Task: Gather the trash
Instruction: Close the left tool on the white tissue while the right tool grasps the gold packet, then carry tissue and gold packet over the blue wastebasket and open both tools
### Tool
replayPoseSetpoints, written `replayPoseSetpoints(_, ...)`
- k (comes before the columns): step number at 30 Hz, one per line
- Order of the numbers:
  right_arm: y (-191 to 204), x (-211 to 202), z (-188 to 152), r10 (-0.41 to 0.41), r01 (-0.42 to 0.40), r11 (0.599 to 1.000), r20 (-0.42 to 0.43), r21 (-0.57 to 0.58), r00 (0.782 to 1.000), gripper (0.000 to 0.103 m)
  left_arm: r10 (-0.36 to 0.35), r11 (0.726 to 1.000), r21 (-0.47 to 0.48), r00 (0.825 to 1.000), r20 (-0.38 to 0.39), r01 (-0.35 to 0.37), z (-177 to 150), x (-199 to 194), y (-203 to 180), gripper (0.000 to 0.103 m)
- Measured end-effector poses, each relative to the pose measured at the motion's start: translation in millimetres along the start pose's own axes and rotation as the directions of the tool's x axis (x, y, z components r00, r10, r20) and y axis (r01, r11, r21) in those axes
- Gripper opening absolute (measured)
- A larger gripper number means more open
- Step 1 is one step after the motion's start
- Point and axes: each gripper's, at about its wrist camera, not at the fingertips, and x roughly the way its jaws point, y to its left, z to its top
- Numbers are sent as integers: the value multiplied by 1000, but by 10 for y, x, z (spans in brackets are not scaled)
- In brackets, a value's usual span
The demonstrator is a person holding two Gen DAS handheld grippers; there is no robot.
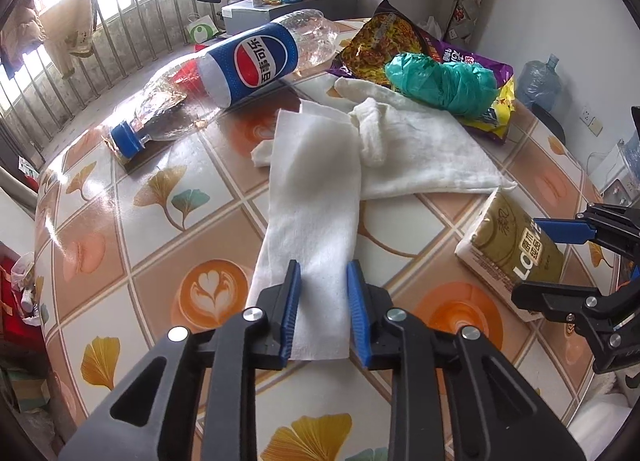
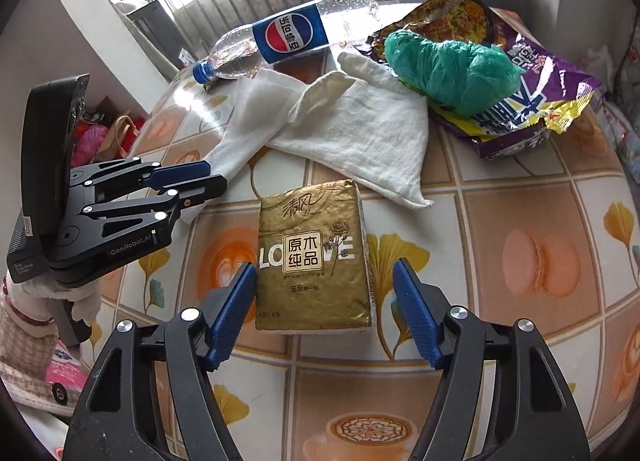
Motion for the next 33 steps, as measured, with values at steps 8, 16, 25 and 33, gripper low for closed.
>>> replayPoseSetpoints(8, -48, -32, -5, 41, -41, 999, 4, 32, 999, 51, -2, 1000, -18, 1000, 6, 2, -5, -62, 74, 5)
replayPoseSetpoints(16, -107, -84, -24, 44, -45, 997, 16, 58, 999, 50, 35, 999, -40, 995, 97, -31, 29, -397, 93, 5)
replayPoseSetpoints(25, -195, -216, -22, 54, -59, 994, 58, 87, 997, 50, -1, 997, -80, 974, 227, 20, 166, -848, 127, 4)
replayPoseSetpoints(33, -309, -515, -8, 61, -80, 988, 147, 130, 987, 50, -61, 996, -48, 954, 295, 79, 366, -1060, -37, 4)
